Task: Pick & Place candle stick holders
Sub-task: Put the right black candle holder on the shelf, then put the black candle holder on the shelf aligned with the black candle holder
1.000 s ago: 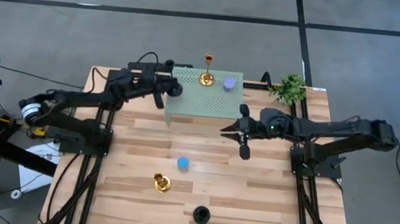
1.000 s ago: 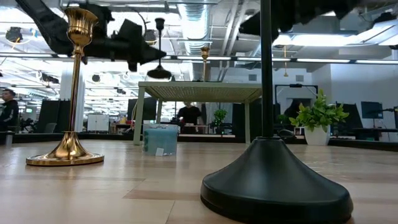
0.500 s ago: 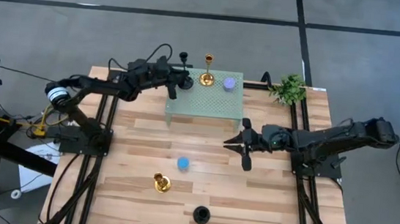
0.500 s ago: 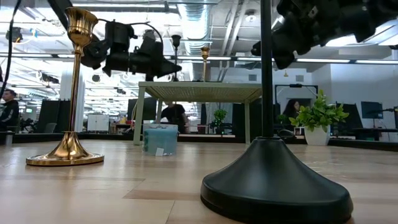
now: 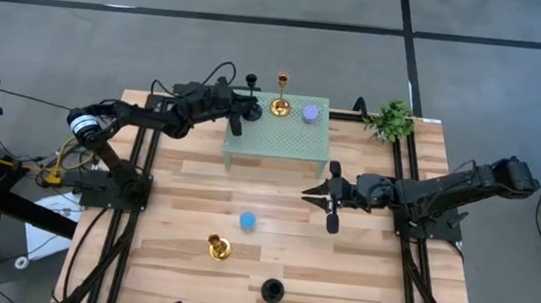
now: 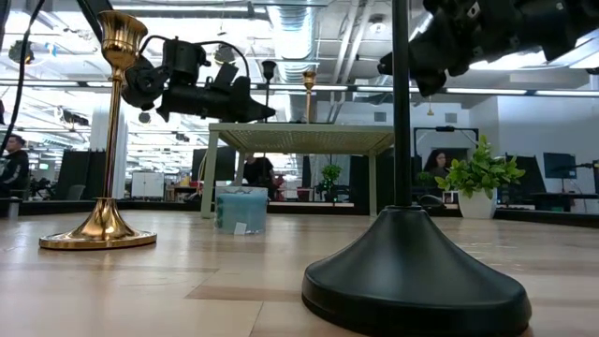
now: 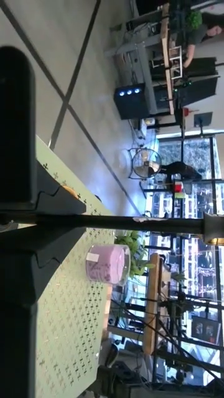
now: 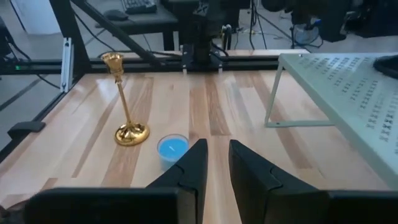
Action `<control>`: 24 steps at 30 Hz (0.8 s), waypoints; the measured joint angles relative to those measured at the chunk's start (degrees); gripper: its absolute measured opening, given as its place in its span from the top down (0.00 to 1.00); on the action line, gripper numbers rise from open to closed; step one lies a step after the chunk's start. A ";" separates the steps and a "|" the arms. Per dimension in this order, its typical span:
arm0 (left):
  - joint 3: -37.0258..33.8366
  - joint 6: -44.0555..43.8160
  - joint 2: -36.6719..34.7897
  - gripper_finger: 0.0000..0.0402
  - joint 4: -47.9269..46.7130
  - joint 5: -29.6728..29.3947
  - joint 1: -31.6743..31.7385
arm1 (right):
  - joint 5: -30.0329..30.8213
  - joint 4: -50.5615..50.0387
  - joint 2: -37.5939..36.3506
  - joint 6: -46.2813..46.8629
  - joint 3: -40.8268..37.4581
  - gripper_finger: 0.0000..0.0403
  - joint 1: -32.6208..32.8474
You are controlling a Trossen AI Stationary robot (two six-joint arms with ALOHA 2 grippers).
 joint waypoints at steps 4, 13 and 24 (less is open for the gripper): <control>0.00 -1.04 0.00 0.94 -0.01 -0.20 0.00 | 0.00 0.22 0.00 -0.52 -0.01 0.86 -0.04; -0.09 -2.71 0.09 0.76 -0.48 -0.45 0.02 | 0.00 0.19 0.00 -0.50 0.00 0.86 -0.09; -5.08 -0.98 -12.57 0.73 -4.00 -0.26 0.22 | -0.02 0.01 0.02 -0.42 0.00 0.86 -0.04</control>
